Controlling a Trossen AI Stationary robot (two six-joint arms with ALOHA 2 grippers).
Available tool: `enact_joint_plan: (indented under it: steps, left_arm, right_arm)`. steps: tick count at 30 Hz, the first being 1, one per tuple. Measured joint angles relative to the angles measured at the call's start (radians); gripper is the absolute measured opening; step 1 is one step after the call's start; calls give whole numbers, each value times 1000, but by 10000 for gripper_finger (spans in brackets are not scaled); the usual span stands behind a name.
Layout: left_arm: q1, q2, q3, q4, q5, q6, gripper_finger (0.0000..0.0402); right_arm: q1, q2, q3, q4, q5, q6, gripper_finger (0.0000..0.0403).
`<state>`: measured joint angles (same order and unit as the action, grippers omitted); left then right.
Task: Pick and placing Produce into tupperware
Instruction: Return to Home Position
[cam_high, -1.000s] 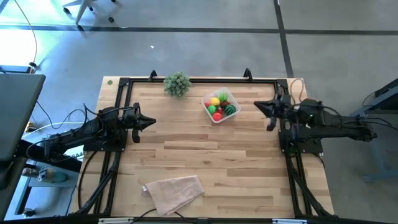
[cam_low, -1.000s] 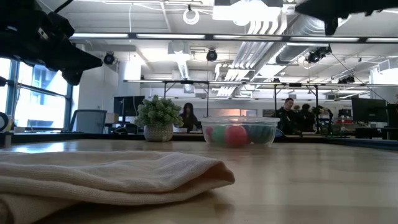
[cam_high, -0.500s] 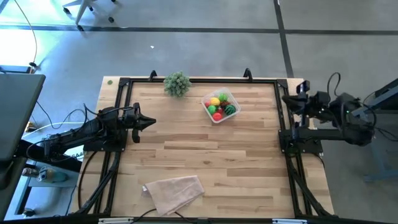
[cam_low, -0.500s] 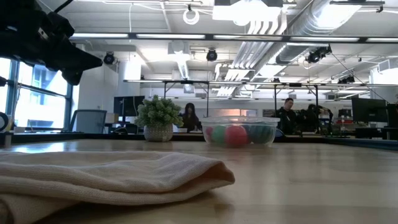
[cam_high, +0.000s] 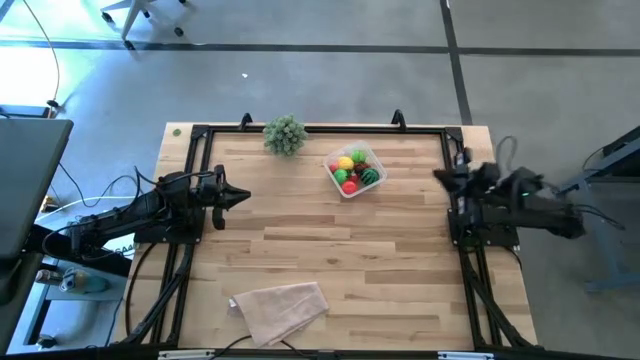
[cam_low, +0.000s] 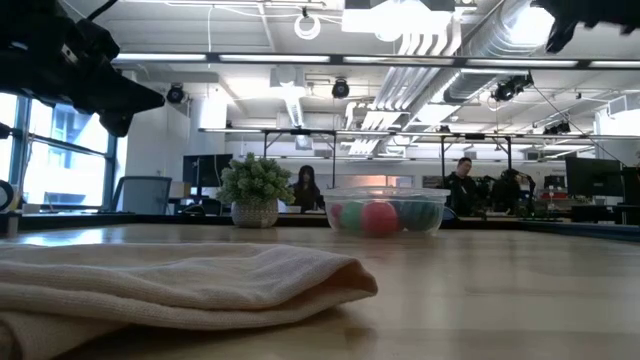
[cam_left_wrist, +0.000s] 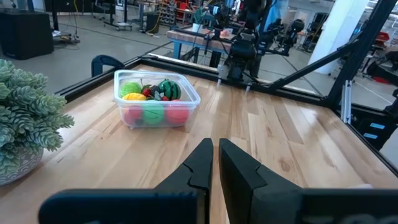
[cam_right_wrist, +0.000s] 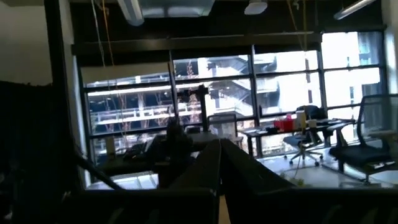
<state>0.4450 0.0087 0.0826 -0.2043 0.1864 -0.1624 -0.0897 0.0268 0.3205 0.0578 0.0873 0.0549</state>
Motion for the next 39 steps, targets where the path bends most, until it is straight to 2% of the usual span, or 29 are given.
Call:
enact_joint_plan:
  steps: [5,10,18,23,39]
  left_arm:
    - [0,0,0,0,0,0,17]
    - [0,0,0,0,0,0,17]
    - [0,0,0,0,0,0,17]
    - [0,0,0,0,0,0,17]
    - [0,0,0,0,0,0,17]
  right_arm:
    - [0,7,-191,138,-50,53,0]
    - [0,7,-273,141,-62,69,0]
    - [0,6,-305,37,-74,34,0]
    - [0,6,-305,-48,-19,41,0]
    - [0,11,-303,-54,-13,41,0]
